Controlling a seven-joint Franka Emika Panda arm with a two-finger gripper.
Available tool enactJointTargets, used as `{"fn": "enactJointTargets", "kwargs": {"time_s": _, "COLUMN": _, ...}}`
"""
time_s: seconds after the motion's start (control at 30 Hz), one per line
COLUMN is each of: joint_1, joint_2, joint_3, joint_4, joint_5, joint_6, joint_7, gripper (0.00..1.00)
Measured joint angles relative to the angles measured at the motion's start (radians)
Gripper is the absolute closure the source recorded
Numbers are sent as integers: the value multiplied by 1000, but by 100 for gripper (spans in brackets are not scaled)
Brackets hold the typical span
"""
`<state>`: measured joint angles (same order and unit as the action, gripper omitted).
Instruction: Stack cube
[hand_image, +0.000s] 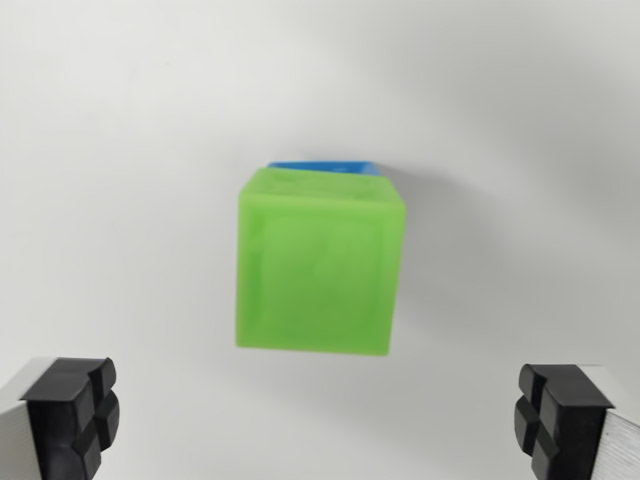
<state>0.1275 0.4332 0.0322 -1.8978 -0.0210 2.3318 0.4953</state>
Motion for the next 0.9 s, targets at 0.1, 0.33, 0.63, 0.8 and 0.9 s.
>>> {"fn": "enactJointTargets", "kwargs": {"time_s": 0.1, "joint_1": 0, "joint_2": -17, "joint_3": 0, "joint_4": 5, "joint_5": 1, "joint_6": -21, "joint_7": 0, "gripper": 0}}
{"fn": "enactJointTargets", "kwargs": {"time_s": 0.33, "joint_1": 0, "joint_2": -60, "joint_3": 0, "joint_4": 21, "joint_5": 2, "joint_6": -80, "joint_7": -2, "gripper": 0}}
{"fn": "enactJointTargets", "kwargs": {"time_s": 0.63, "joint_1": 0, "joint_2": -109, "joint_3": 1, "joint_4": 55, "joint_5": 4, "joint_6": -163, "joint_7": -3, "gripper": 0}}
{"fn": "enactJointTargets", "kwargs": {"time_s": 0.8, "joint_1": 0, "joint_2": -130, "joint_3": 1, "joint_4": 76, "joint_5": 5, "joint_6": -205, "joint_7": -4, "gripper": 0}}
{"fn": "enactJointTargets", "kwargs": {"time_s": 0.9, "joint_1": 0, "joint_2": -142, "joint_3": 1, "joint_4": 92, "joint_5": 6, "joint_6": -233, "joint_7": -4, "gripper": 0}}
